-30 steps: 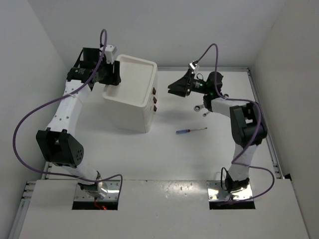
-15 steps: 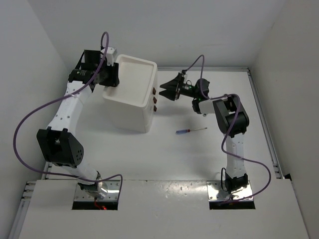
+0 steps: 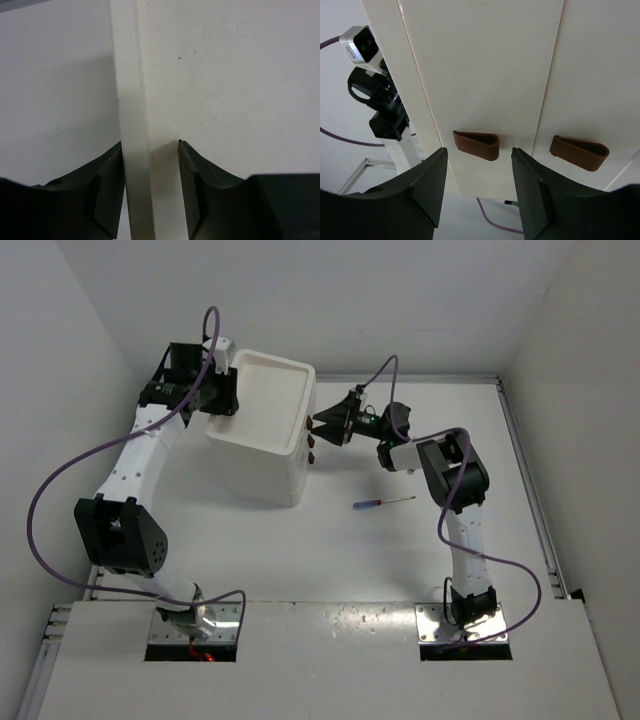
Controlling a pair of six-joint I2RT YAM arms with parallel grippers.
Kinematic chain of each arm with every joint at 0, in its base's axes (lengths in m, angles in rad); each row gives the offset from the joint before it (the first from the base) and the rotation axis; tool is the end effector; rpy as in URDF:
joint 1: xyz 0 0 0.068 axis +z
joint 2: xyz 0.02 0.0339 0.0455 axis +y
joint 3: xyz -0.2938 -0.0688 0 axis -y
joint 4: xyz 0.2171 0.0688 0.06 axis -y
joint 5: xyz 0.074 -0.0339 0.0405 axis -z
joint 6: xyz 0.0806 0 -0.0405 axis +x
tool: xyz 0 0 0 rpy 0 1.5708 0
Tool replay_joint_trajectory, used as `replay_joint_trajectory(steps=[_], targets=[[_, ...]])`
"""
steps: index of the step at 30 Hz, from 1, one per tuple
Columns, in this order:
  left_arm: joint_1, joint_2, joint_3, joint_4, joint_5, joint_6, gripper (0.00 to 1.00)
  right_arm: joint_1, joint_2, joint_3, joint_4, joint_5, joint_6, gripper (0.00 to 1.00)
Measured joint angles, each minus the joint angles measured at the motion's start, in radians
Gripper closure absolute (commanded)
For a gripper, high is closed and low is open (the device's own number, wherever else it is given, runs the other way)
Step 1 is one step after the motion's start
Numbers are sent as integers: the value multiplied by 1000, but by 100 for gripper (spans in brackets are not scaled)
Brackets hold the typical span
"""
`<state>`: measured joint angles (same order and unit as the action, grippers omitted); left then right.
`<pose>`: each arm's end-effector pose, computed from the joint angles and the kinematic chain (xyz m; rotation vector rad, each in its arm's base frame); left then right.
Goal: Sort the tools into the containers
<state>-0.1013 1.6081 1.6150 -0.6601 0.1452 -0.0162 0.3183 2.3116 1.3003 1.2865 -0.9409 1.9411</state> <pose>0.3667 -0.0490 0.3752 0.1744 2.2185 -0.2260 0.4557 0.2187 0.2112 0.4285 1.9190 2.3045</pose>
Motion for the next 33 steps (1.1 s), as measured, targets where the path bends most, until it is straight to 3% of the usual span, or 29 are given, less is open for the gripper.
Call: replay_joint_trajectory(steps=[13,17,19,21,22,30,33], targets=[[0,0,-5,10,-2,-4,52,6,14,34,1,0,0,48],[1,0,-7,16,-9,-8,63,18,14,43,1,-2,0,52],[5,0,-8,20,-23,-6,79,18,14,43,1,-1,0,53],[10,0,-9,24,-26,-17,96,18,14,44,0,-1,-2,60],[10,0,-9,26,-31,-18,99,18,14,44,0,-2,-2,63],[10,0,-12,32,-30,-18,100,18,14,49,15,1,4,98],[10,0,-14,34,-30,-18,100,17,14,48,16,1,5,100]])
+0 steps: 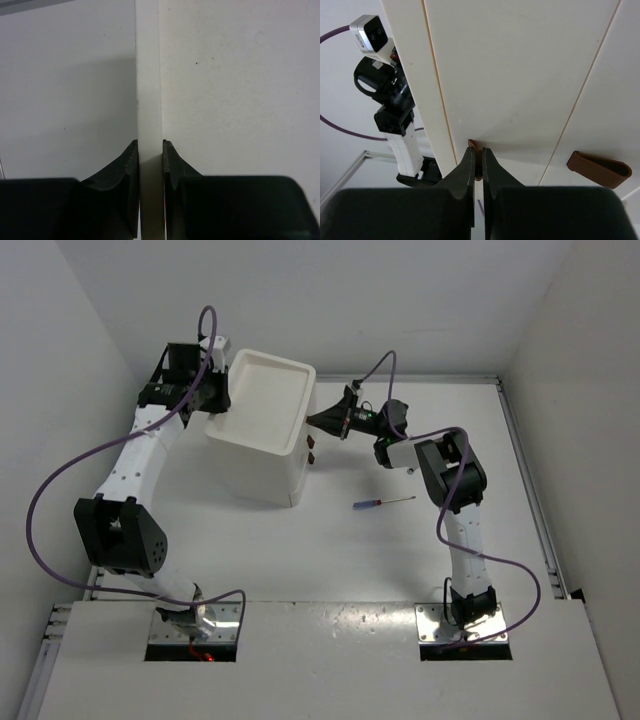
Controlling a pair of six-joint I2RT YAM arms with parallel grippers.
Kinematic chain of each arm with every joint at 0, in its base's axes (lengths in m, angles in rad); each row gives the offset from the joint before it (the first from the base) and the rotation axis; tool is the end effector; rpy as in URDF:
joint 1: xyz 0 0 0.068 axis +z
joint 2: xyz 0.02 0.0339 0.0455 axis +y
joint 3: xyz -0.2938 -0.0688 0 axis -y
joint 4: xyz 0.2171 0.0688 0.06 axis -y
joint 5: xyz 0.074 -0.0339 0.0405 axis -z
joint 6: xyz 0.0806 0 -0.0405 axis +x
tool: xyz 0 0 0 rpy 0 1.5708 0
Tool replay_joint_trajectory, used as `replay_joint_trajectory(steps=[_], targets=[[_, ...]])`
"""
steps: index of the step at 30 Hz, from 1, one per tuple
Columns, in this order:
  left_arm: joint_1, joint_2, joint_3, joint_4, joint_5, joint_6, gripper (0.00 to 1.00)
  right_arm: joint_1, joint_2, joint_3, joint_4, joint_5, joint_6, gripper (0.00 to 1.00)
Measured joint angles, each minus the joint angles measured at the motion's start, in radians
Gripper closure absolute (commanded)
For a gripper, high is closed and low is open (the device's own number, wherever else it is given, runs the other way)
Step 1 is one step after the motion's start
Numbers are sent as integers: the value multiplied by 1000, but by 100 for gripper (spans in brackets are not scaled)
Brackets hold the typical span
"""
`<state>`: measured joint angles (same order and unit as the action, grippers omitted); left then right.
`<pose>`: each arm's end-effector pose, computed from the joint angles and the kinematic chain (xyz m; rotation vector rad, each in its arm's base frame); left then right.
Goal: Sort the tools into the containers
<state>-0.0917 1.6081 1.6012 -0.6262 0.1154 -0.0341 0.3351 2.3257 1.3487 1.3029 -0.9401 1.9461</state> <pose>0.3703 -0.0434 0.3744 0.1280 2.2023 -0.1973 0.4580 0.2284 0.2200 0.3626 1.8909 2.3232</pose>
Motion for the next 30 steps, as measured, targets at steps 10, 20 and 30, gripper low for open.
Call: replay_joint_trajectory(steps=[10,20,30], targets=[[-5,-13,-22,26,-27,-27,100,-34,-55,-98,7,9,4,100],[-14,-37,-56,60,-80,-57,100,-135,-156,-256,21,-53,5,100],[-21,-47,-68,61,-98,-79,100,-202,-197,-325,28,-97,8,100]])
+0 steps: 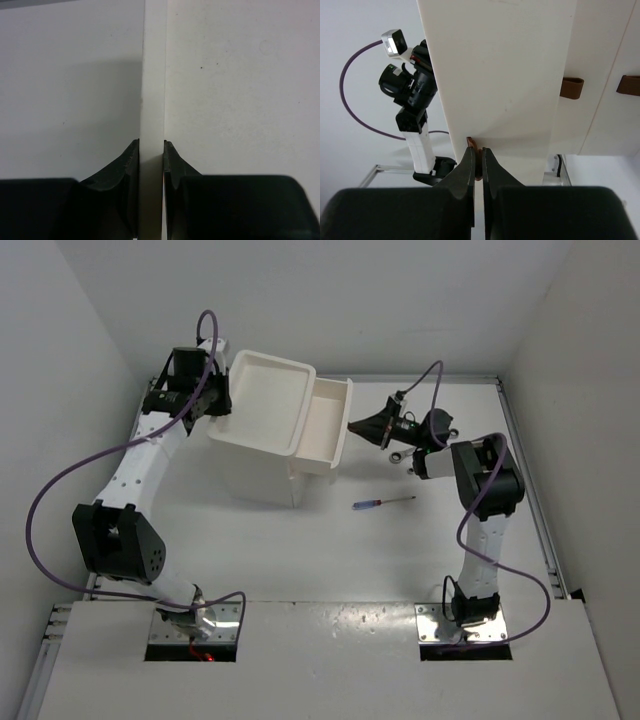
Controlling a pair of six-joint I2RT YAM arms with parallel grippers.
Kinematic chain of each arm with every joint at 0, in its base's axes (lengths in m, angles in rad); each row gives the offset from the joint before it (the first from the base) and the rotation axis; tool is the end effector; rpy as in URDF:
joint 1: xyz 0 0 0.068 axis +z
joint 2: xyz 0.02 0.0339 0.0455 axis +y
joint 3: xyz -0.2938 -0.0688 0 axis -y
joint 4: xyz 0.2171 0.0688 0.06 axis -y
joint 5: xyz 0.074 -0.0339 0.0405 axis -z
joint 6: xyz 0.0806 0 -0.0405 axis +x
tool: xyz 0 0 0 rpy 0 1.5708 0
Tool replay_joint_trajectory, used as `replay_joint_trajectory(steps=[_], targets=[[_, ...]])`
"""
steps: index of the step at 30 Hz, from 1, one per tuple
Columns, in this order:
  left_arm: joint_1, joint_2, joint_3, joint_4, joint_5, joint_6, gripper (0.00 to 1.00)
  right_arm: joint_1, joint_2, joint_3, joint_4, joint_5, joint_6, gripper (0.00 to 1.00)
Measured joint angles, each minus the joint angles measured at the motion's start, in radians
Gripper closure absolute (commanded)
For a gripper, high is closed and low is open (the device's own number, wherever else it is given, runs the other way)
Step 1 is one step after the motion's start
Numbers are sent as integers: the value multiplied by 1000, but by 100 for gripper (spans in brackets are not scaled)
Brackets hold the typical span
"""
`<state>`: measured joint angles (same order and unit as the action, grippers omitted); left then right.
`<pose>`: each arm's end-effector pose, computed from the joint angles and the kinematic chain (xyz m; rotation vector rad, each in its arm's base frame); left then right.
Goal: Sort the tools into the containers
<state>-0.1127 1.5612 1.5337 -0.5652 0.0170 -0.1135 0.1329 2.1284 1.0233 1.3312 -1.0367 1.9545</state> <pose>0.3616 -0.0423 0.3749 0.0089 2.1671 -0.1485 0.4256 0.1269 0.2215 0.5691 1.9135 2.2274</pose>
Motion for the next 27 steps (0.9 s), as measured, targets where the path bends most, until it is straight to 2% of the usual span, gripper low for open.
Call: replay_joint_trajectory(steps=[4,6,7,10,14,15,16,18,19,22,27], targets=[[0,0,0,0,-1,-1,100,-16,-9,-12,0,-20,0,98],[0,-1,0,0,-1,-1,100,-23,-9,-14,0,-25,1,81],[0,-1,0,0,-1,-1,100,-25,-9,-14,1,-27,1,67],[0,-1,0,0,-1,0,90,-41,-9,-28,-9,-50,-8,55],[0,-1,0,0,3,1,80,-62,-9,-37,-18,-69,-19,45],[0,-1,0,-1,5,3,73,-66,-9,-37,-19,-73,-21,45],[0,-1,1,-1,6,4,58,-69,-9,-37,-19,-77,-24,43],[1,0,2,-3,10,-1,43,-71,-10,-37,-23,-90,-34,43],[1,0,6,-7,13,-2,29,-74,-13,-37,-26,-97,-44,42],[1,4,25,-20,22,-9,19,-81,-38,-37,-34,-120,-80,42],[1,8,97,-31,36,-7,17,-117,-155,-51,-103,-167,-225,42]])
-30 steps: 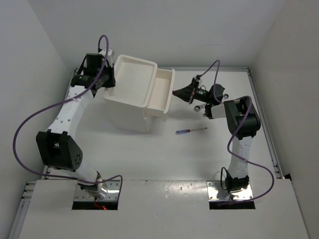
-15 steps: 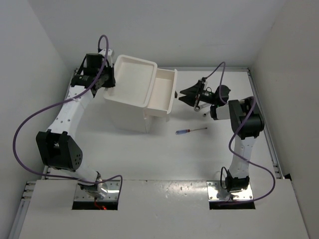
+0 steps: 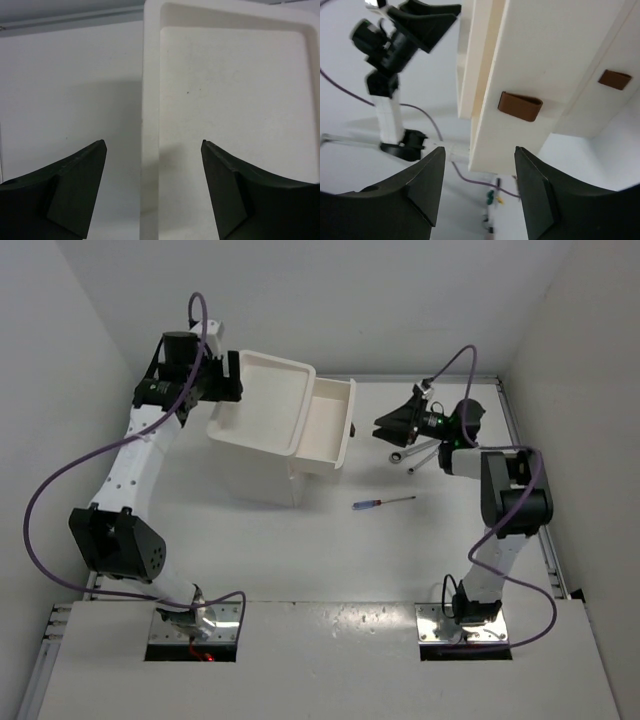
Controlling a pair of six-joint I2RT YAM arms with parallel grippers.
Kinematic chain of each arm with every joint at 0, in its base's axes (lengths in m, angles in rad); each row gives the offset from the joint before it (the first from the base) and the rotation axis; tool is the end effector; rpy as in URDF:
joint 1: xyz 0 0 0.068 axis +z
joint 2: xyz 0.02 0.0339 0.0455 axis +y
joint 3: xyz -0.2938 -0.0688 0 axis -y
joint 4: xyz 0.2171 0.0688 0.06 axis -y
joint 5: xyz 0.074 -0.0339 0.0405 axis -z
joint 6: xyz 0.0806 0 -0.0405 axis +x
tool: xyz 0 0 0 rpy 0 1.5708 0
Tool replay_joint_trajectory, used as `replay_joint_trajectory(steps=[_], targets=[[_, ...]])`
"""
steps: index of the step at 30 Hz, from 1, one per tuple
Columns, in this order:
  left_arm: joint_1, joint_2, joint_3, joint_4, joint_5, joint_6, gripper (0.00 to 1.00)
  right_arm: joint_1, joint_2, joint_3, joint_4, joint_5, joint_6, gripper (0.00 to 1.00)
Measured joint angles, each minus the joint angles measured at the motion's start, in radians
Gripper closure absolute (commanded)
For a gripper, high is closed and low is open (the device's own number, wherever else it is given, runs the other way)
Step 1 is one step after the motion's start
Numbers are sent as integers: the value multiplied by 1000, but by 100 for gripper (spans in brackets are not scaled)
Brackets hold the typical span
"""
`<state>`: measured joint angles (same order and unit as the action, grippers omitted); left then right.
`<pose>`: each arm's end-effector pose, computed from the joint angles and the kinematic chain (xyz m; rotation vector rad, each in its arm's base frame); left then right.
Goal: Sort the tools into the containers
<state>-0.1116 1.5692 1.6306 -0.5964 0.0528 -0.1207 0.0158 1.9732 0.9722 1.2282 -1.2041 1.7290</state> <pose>0.3627 -0.0449 0.4017 0.0222 2.1109 -0.1947 0.4017 0.0816 0.2566 0.2802 1.9332 2.0765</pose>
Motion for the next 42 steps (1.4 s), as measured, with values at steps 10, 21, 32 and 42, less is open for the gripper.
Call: replay_joint_trajectory(steps=[10,21,32,42], targets=[[0,-94,132,2,-73,3,5,-60,-368,81,-1242,267,-930,51],[0,-328,-48,51,-189,-6,4,13,-436,-50,-1647,509,-1146,59],[4,-328,-143,44,-192,27,4,53,-476,-24,-1650,359,-1975,56],[10,-325,-153,45,-202,42,4,193,-259,126,-1867,407,-2727,51]])
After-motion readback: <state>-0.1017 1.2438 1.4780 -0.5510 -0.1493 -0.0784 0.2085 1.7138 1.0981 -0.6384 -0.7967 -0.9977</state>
